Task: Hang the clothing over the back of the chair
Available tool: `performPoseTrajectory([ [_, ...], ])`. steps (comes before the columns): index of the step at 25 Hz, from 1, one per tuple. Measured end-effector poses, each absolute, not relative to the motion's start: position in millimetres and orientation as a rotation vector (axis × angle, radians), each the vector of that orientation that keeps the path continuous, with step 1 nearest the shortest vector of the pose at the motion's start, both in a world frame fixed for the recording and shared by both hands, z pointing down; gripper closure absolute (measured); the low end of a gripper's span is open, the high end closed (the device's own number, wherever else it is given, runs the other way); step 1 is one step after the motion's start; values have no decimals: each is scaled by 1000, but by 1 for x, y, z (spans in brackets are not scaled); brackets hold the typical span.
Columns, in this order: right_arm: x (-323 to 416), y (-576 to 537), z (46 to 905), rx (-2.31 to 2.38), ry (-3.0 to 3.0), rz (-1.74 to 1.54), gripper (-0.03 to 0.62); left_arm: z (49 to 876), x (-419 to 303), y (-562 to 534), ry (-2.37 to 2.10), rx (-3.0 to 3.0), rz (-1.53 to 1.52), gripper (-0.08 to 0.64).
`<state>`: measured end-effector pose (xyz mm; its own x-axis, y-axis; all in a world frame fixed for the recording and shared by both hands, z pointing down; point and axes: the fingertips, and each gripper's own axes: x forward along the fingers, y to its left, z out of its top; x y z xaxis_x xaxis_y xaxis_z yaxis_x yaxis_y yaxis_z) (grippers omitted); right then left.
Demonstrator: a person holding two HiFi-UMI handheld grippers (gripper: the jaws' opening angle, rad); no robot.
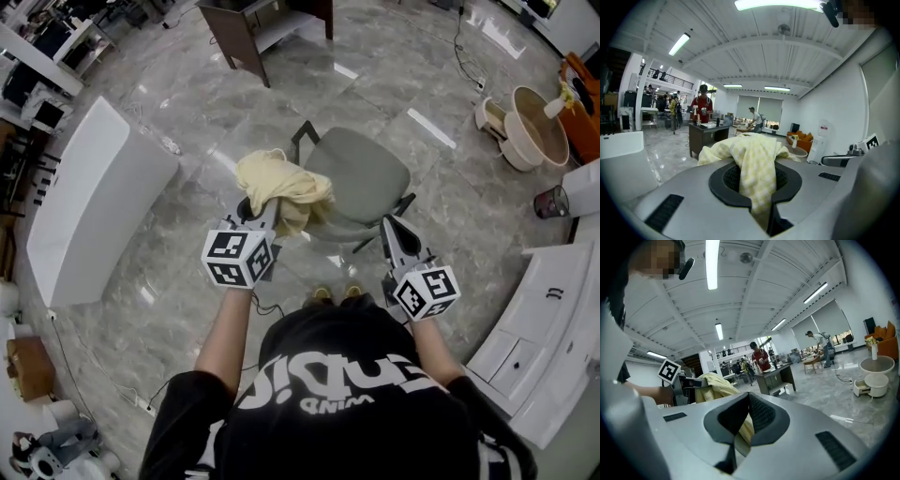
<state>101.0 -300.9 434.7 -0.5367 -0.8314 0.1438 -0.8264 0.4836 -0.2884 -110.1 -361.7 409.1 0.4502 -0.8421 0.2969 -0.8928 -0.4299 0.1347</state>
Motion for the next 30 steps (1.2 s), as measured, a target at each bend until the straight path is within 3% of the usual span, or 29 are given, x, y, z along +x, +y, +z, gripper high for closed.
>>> performPoseTrajectory([
  [9,59,-299,431,-1345,2789,-507,578,413,-147,-330,-1573,2347,266,502],
  [30,71,-292,451,-1408,2810,-556,578,506,-120,-322,-1425,2305,491,502],
])
